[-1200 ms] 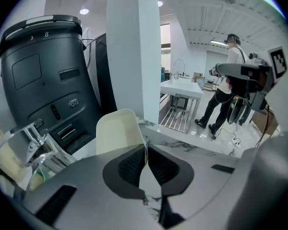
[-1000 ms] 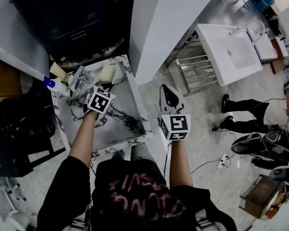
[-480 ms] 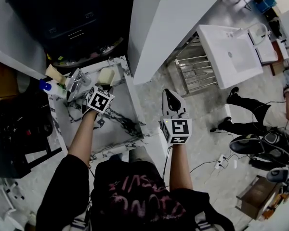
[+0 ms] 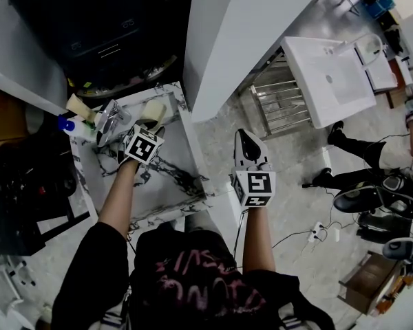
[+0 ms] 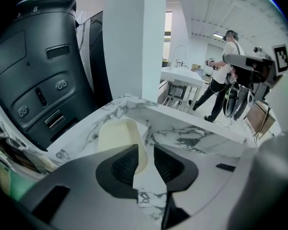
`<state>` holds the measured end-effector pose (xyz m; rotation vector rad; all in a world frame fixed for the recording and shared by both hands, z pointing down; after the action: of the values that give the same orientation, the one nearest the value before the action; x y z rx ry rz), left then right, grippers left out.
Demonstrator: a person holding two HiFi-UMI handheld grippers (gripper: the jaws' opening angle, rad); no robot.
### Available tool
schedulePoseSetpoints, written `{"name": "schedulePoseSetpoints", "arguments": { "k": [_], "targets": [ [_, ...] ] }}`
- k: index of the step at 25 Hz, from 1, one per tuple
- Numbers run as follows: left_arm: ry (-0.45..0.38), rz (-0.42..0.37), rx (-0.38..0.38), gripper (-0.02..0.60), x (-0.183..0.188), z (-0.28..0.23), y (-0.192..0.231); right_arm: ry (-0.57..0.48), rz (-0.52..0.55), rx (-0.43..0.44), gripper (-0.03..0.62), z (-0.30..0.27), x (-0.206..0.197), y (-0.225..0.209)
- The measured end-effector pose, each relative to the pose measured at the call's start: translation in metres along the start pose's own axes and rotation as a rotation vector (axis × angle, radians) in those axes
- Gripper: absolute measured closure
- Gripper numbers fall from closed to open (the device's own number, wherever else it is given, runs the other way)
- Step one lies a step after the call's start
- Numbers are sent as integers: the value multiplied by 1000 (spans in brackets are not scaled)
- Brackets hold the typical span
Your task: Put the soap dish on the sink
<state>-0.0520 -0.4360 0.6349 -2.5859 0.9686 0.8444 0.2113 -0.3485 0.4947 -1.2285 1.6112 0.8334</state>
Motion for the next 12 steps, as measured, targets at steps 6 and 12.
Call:
{"name": "schedulePoseSetpoints", "arguments": {
  "k": [6,12],
  "targets": [
    [-56,8,45,472,10,21,-1,-24,-2,8,580,3,7,10],
    [-161,55,103,511,14,55,-5,-50,-2,21,580,9,14,25]
  ]
}}
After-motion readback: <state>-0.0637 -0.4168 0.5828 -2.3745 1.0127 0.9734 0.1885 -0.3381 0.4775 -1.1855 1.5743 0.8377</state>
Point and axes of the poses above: the fingertips, and each gripper's own axes: z backward along the fingers, y to its left, x out of its top, the point moved 8 cm from there along z, backward along the fingers, and after that the axes turned 5 degrees about -z, right-handed, at the moved point
